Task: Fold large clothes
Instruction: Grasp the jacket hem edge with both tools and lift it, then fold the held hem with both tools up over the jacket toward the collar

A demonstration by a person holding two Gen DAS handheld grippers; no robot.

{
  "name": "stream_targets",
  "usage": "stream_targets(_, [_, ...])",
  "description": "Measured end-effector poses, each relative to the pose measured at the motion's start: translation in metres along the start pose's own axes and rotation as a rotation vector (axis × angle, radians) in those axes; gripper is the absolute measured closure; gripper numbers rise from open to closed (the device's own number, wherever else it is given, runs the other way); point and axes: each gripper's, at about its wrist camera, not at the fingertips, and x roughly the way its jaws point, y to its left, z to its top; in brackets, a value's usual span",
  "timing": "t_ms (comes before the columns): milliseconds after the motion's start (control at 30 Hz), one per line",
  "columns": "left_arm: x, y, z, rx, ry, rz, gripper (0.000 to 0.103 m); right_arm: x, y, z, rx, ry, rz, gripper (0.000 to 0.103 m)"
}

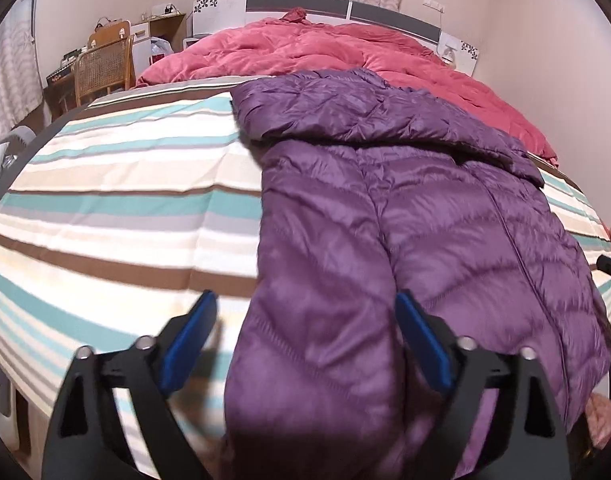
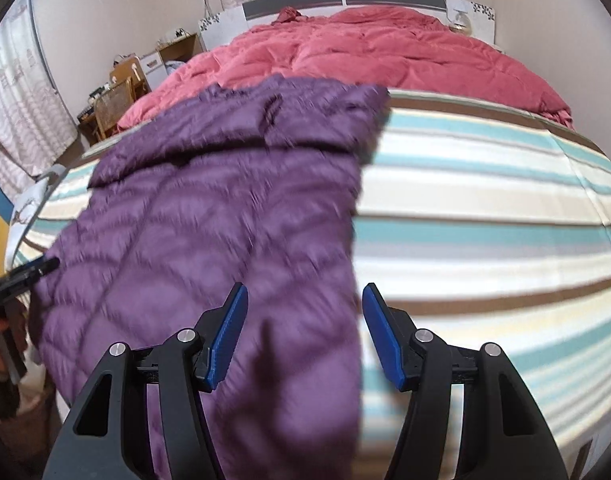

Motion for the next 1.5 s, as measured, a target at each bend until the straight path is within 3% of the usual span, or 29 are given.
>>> stream_targets(200, [-0.009,0.001,-0.023,0.002,0.004,-0.057,0.026,0.002,-0.017,-0.033,0.064,0.056,0.020,0.044])
stream_targets(300, [-0.014,0.002,-0.036,-0.009,0.011,-0.073,0.026,0.000,-0.022,-0.047,0.104,0.050,0.115,0.044])
stream_targets(467, [-0.024,-0.002,-0.048,-0.002,0.018,-0.081,0.033,-0.001,-0.013,-0.056,0.070,0.043,0.165,0.044])
stream_targets(567, [-0.027,-0.004,-0.053,-0.014,0.025,-0.087,0.039,0.000,-0.004,-0.056,0.045,0.053,0.190,0.061])
stream_targets(633, [-0.029,-0.006,-0.053,-0.028,0.032,-0.102,0.050,0.001,0.001,-0.057,0.034,0.056,0.220,0.074])
stream_targets(700, [-0.030,-0.009,-0.054,-0.030,0.045,-0.134,0.077,0.001,0.001,-0.057,0.043,0.050,0.249,0.089])
stream_targets(733, [-0.031,-0.010,-0.054,-0.030,0.056,-0.154,0.088,-0.002,0.000,-0.057,0.051,0.041,0.270,0.092])
stream_targets(800, [-0.035,-0.011,-0.054,-0.036,0.065,-0.181,0.093,-0.007,-0.003,-0.058,0.064,0.029,0.303,0.096])
stream_targets(1100, [-0.079,-0.017,-0.056,-0.035,0.048,-0.302,0.096,-0.048,-0.020,-0.061,0.123,-0.023,0.451,0.097])
stream_targets(1267, [-0.114,-0.018,-0.055,-0.064,0.021,-0.413,0.096,-0.074,-0.026,-0.058,0.140,-0.066,0.552,0.097])
stream_targets(1500, [-0.105,-0.002,-0.003,-0.149,-0.045,-0.482,0.096,-0.065,-0.031,-0.008,0.177,-0.144,0.597,0.097])
